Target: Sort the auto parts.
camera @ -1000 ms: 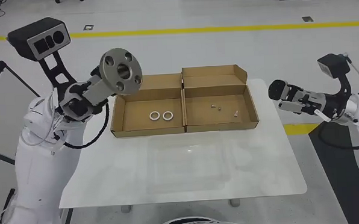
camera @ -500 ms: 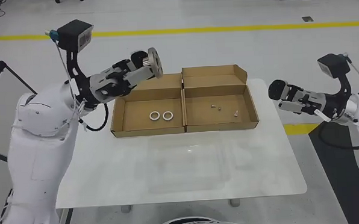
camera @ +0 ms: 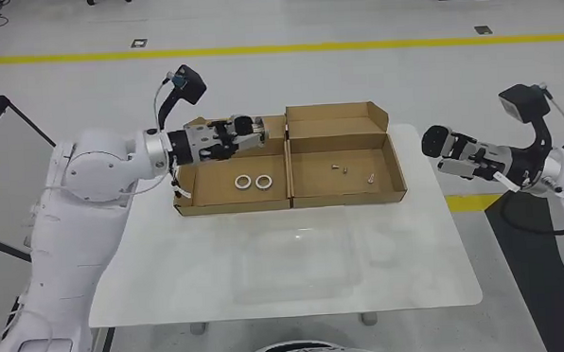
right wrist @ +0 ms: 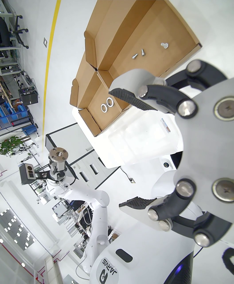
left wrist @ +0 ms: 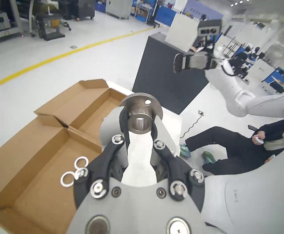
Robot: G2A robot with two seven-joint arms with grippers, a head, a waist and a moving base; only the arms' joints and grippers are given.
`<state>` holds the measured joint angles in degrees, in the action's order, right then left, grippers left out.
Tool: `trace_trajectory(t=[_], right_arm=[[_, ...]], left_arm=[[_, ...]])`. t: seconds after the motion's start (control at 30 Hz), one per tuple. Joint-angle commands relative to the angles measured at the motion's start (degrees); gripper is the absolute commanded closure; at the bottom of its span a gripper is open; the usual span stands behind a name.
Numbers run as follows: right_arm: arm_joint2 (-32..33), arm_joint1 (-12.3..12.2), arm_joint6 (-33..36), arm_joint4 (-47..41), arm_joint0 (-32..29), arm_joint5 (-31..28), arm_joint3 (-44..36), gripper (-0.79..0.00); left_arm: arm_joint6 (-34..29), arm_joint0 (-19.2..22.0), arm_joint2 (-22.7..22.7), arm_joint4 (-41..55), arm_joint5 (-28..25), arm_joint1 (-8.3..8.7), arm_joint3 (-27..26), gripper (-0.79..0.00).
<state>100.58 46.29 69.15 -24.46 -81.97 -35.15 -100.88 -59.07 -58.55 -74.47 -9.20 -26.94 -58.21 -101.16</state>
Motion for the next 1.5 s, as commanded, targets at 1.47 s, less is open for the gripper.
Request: trace_trajectory(t=[1.47], right_arm=[[0.0, 0.0, 0.0, 0.0, 0.0, 0.0, 0.0, -0.785]], left_arm=[[-3.7, 27.4, 37.5, -40.5, -7.7, -8.71, 44.8, 0.000]])
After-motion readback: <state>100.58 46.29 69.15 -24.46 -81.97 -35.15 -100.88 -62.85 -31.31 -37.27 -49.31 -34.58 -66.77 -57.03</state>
